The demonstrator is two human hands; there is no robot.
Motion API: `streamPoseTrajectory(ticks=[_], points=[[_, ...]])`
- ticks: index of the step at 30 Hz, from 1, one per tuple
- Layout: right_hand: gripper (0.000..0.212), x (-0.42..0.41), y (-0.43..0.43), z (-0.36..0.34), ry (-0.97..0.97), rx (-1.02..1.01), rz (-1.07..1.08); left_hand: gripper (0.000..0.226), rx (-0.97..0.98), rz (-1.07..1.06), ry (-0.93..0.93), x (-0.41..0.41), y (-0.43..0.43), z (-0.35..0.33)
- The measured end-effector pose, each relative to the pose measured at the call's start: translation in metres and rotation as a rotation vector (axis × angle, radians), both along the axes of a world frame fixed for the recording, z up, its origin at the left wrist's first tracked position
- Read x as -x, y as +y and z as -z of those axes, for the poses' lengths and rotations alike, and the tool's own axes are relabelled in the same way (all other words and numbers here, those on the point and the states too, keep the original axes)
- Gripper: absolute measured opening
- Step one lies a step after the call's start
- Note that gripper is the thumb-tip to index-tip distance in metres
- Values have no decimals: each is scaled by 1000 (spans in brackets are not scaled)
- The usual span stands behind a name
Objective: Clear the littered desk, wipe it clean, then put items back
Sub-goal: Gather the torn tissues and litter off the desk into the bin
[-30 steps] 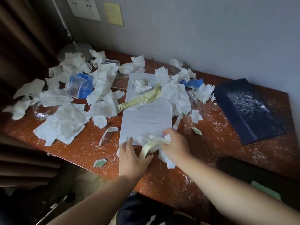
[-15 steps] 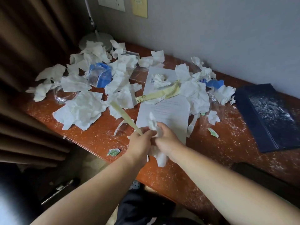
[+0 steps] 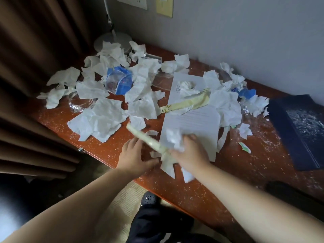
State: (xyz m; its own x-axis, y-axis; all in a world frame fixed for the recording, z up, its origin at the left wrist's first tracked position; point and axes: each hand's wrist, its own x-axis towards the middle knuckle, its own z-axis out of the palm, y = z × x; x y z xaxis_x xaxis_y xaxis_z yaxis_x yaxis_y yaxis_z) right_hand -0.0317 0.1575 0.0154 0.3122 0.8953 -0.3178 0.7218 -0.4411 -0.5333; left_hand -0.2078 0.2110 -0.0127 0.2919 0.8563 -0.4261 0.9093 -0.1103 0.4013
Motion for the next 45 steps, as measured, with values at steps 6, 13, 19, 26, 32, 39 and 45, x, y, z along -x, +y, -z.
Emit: streamPoseTrajectory(ticks=[6,13,19,26,32,39,45], points=[[69,36,-5,30,-306,150,-355,67,-106,343,214,8,16,14],[30,64,14,35,-260,198,-381,45,-128,465,6,2,40,25],[4,46,32,21,-30,59,-94,29,-87,319,-66,3,53,12],[10,11,55,0,31,-106,285,19,-148,153,-401,4,91,-15],[8,17,39,-7,7,-160,298,12,-128,576,-280,25,91,-20],[9,27,11,9,12,-99,364,34,-55,918,86,54,53,7],[10,34,8,11,13,-110,374,22,-93,758,22,36,52,5]])
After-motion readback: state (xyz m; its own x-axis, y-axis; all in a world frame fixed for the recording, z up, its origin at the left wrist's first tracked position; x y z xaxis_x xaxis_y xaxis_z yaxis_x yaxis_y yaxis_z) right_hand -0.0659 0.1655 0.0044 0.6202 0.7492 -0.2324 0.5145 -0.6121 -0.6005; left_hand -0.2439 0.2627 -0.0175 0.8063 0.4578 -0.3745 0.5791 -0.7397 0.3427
